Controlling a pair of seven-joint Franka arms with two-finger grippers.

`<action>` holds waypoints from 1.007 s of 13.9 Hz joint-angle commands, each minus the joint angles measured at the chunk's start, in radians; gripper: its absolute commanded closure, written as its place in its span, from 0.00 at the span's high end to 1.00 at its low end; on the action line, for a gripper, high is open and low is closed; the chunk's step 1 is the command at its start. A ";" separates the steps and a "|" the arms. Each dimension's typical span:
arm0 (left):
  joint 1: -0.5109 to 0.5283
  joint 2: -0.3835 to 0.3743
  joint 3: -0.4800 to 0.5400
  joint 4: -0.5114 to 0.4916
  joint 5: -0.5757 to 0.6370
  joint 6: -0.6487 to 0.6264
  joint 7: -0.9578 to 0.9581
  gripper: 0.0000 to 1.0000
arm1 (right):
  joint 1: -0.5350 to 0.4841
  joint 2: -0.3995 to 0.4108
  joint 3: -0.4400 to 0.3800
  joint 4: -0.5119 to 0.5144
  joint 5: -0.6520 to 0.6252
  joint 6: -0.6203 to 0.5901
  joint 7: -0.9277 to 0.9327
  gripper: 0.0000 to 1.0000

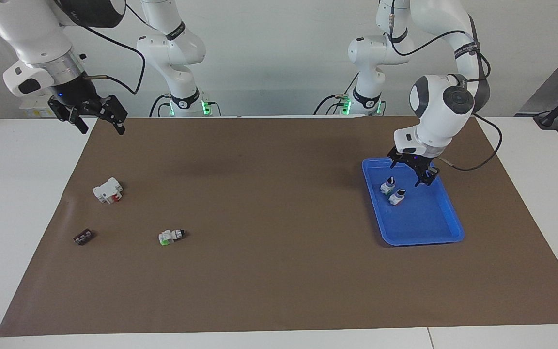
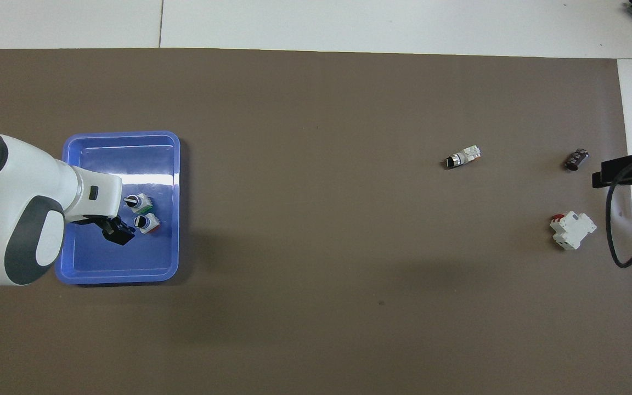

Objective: Turn and place switch with both arms

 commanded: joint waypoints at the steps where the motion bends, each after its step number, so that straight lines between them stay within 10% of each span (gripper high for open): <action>1: -0.010 -0.043 0.027 -0.012 0.017 -0.091 -0.078 0.99 | -0.010 -0.019 0.010 -0.017 -0.012 -0.005 -0.024 1.00; 7: -0.022 -0.159 0.065 0.043 0.015 -0.124 -0.350 0.99 | -0.010 -0.019 0.010 -0.017 -0.012 -0.005 -0.024 1.00; 14: -0.055 -0.012 0.065 0.572 -0.054 -0.513 -0.576 1.00 | -0.010 -0.019 0.010 -0.017 -0.012 -0.005 -0.024 1.00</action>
